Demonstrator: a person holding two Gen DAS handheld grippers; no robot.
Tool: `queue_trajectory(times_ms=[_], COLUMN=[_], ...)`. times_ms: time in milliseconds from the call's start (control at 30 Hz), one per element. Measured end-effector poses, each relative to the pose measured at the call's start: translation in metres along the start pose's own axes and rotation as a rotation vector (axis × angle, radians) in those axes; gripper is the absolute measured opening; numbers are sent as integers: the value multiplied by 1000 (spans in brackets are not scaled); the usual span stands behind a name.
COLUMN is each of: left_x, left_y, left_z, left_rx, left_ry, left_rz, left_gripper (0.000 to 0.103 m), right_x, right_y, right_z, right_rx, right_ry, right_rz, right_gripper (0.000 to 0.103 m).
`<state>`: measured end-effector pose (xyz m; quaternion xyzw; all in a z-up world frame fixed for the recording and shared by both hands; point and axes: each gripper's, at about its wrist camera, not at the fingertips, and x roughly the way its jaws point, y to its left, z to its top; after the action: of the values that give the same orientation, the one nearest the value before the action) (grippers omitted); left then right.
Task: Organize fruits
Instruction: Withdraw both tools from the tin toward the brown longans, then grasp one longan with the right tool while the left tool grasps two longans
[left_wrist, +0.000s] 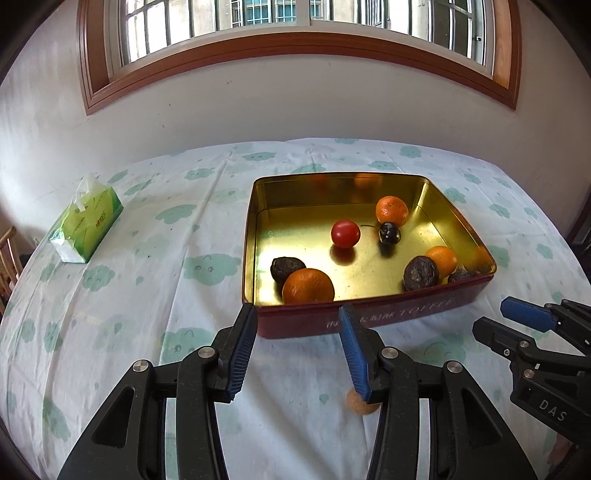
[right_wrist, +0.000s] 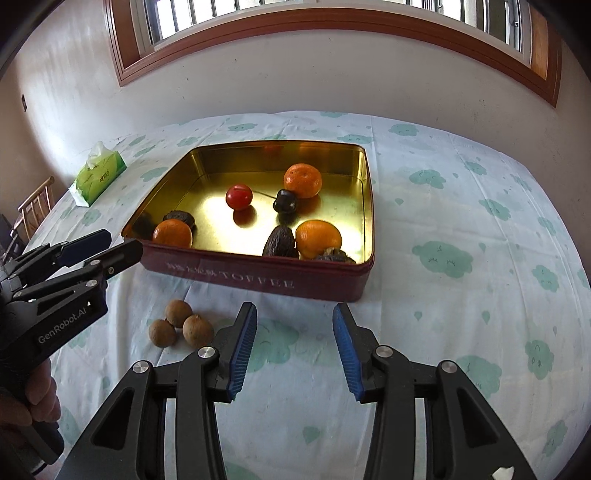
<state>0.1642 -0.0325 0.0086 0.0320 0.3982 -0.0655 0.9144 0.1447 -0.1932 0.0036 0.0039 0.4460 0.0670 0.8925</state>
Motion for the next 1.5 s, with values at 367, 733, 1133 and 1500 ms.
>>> queue_trajectory(times_ms=[367, 733, 1133, 1500], left_x=[-14, -18, -11, -10], left_y=[23, 45, 59, 61], left_z=[-64, -89, -94, -95], left_rx=[-45, -69, -96, -105], left_ry=[60, 72, 63, 52], left_rz=[44, 71, 49, 60], left_gripper=[47, 47, 51, 57], right_x=[-7, 4, 30, 43], right_y=[20, 45, 67, 77], right_z=[-47, -52, -32, -20], right_rx=[-15, -56, -110, -149], right_ry=[38, 66, 68, 42], right_rz=[37, 60, 28, 4], right_gripper=[41, 40, 38, 25])
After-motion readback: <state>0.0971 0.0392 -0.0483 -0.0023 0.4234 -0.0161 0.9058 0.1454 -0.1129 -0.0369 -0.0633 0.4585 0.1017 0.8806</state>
